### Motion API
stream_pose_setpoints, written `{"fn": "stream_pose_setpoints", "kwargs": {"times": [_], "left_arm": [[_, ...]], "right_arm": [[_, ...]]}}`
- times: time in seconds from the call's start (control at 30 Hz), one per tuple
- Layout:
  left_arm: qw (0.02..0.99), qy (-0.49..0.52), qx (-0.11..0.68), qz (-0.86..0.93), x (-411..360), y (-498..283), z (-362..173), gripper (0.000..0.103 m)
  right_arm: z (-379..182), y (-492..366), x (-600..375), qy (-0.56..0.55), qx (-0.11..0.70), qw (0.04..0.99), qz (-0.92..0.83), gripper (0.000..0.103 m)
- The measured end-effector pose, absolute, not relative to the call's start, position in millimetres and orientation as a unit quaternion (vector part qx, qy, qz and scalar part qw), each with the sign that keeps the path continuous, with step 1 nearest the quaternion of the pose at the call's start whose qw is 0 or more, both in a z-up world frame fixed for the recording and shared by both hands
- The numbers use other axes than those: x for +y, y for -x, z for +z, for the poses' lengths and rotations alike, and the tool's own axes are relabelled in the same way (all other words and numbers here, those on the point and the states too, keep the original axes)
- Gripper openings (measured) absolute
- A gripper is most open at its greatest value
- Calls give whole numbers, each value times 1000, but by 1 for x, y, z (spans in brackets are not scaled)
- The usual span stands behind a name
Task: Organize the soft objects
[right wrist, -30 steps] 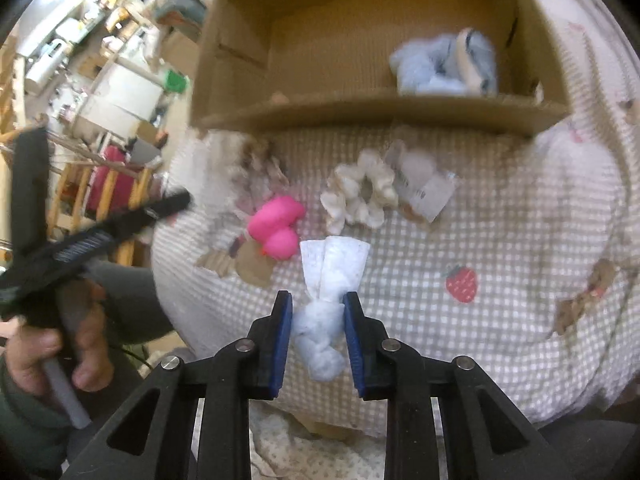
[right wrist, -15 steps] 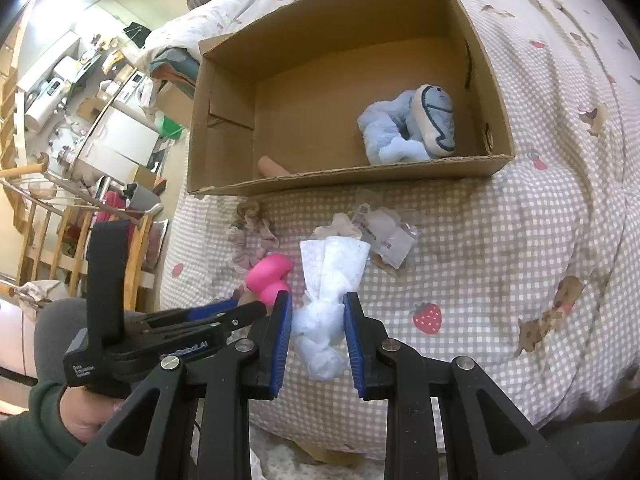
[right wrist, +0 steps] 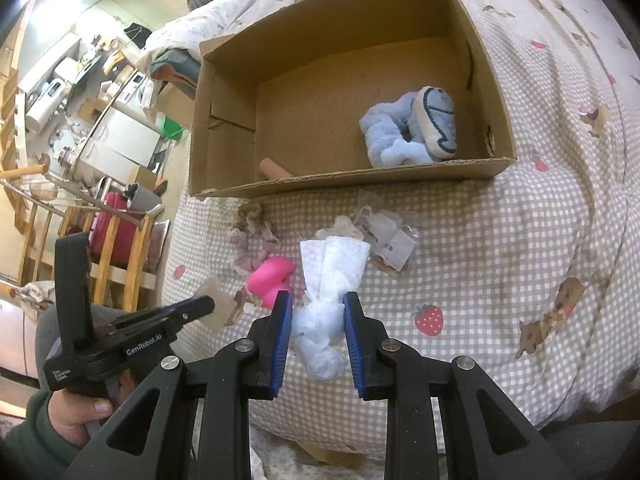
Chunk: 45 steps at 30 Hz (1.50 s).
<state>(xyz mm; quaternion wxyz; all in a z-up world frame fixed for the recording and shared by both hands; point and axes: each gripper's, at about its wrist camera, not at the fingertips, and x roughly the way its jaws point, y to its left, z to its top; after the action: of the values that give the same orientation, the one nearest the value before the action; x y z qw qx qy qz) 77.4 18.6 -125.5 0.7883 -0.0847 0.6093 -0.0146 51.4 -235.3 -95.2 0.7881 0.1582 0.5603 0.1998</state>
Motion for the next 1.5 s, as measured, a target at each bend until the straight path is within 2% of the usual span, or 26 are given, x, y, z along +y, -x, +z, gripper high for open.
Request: {"fn": "stream_pose_setpoints", "kwargs": {"times": [0.47,0.77,0.93,1.2,1.5], "left_arm": [[821,91,564,25,22,-76,-84,6],[871,59,488,-3,12,-90,-13,6],[879,66,471,-11,14,-105,11,6],[890,60,451,-17,5,-136,27,6],[889,46,455,-22,-8,-171,12,6]], "right_arm": [[-77,-44,-241,-156,532,811,187,28],[-27,-37,-249,-153,481,842,192,28],[-7,-47,-257,-156,465,850,192,28],[13,-79,-259,-151,443,862,196,28],[8,-113,-256,-148,445,861,194,28]]}}
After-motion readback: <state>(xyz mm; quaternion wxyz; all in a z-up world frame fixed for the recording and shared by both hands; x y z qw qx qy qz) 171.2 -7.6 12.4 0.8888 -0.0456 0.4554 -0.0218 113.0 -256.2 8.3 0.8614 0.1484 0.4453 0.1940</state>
